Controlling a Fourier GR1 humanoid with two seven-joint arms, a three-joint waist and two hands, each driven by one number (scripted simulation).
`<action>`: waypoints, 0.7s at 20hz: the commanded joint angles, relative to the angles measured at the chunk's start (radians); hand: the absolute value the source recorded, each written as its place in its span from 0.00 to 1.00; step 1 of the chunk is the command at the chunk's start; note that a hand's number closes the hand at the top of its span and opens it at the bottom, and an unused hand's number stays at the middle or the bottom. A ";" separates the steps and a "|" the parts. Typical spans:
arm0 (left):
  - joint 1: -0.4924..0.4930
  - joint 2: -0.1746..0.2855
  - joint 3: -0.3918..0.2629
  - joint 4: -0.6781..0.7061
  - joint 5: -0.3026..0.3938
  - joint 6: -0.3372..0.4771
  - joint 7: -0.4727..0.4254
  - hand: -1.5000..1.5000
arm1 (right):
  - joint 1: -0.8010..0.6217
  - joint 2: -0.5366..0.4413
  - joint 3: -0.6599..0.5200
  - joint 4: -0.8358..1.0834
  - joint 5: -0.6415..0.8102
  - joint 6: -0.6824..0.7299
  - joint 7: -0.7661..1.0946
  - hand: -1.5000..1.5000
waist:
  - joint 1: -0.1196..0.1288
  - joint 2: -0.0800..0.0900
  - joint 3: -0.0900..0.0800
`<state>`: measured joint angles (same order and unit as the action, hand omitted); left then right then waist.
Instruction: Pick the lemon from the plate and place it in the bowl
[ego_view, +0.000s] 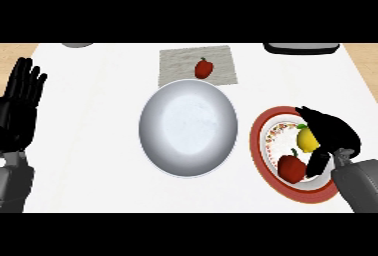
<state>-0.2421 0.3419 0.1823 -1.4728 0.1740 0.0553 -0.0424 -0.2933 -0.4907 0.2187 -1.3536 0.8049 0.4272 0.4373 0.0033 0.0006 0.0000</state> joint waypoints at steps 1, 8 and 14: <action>0.022 0.010 0.028 -0.094 0.022 -0.015 0.079 0.50 | 0.010 0.041 -0.016 0.002 0.056 -0.006 -0.006 0.00 | 0.000 -0.001 0.000; 0.005 -0.007 0.029 -0.048 -0.008 -0.033 0.044 0.50 | 0.027 0.052 -0.059 0.151 0.122 -0.059 -0.101 0.00 | -0.002 -0.001 0.000; -0.003 -0.035 0.026 0.013 -0.049 -0.016 -0.021 0.50 | -0.142 0.098 -0.108 0.390 0.182 -0.104 -0.100 0.00 | 0.007 0.002 0.000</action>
<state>-0.2442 0.3222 0.2175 -1.4739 0.1548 0.0261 -0.0358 -0.3375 -0.4085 0.1359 -1.1350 0.9451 0.3684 0.3641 0.0035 0.0009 0.0000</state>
